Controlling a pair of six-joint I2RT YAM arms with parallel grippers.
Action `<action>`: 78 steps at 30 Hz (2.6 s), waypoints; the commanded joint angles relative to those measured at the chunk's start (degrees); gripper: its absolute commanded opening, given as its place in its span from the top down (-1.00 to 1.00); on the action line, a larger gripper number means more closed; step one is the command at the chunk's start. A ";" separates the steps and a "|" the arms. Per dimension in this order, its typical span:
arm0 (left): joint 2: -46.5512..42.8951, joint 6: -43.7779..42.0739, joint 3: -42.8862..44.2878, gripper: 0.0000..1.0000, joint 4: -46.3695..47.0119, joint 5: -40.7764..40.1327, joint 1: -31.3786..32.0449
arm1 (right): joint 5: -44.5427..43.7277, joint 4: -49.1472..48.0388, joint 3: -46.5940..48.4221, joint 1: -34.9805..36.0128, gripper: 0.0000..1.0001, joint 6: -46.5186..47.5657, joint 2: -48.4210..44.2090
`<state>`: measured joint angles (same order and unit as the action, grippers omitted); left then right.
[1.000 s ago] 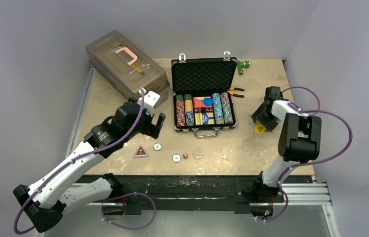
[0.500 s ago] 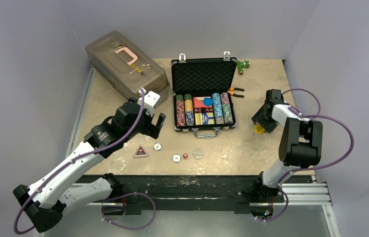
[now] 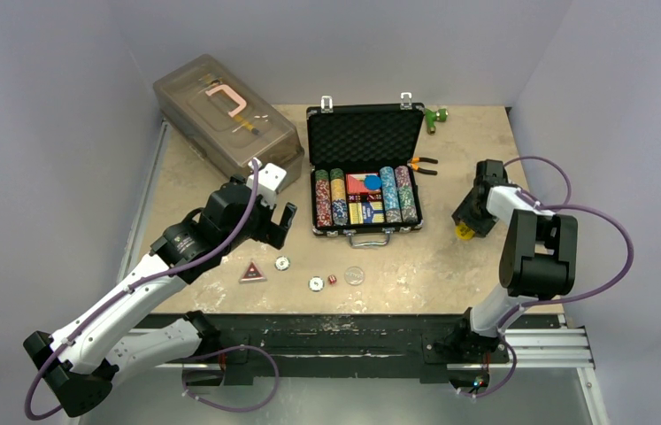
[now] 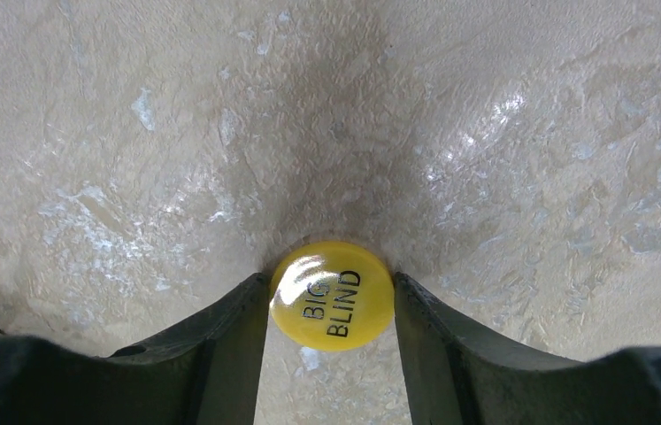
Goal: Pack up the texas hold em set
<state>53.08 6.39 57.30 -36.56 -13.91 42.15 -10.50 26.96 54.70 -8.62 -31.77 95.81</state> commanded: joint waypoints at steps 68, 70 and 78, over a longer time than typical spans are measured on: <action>0.22 -0.34 1.76 -0.91 0.58 -1.11 0.34 | -8.51 2.72 39.29 33.58 0.25 -17.79 20.83; 0.24 -0.39 1.76 -0.90 0.58 -1.12 0.26 | -8.88 3.58 39.90 33.65 0.23 -17.87 21.39; 0.20 -0.32 1.76 -0.90 0.61 -0.99 0.37 | -10.33 5.14 41.26 33.65 -0.20 -16.67 22.08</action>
<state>53.36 6.39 57.30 -36.60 -14.20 42.15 -18.20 31.40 93.14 25.08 -49.80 118.45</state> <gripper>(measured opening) 0.955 0.526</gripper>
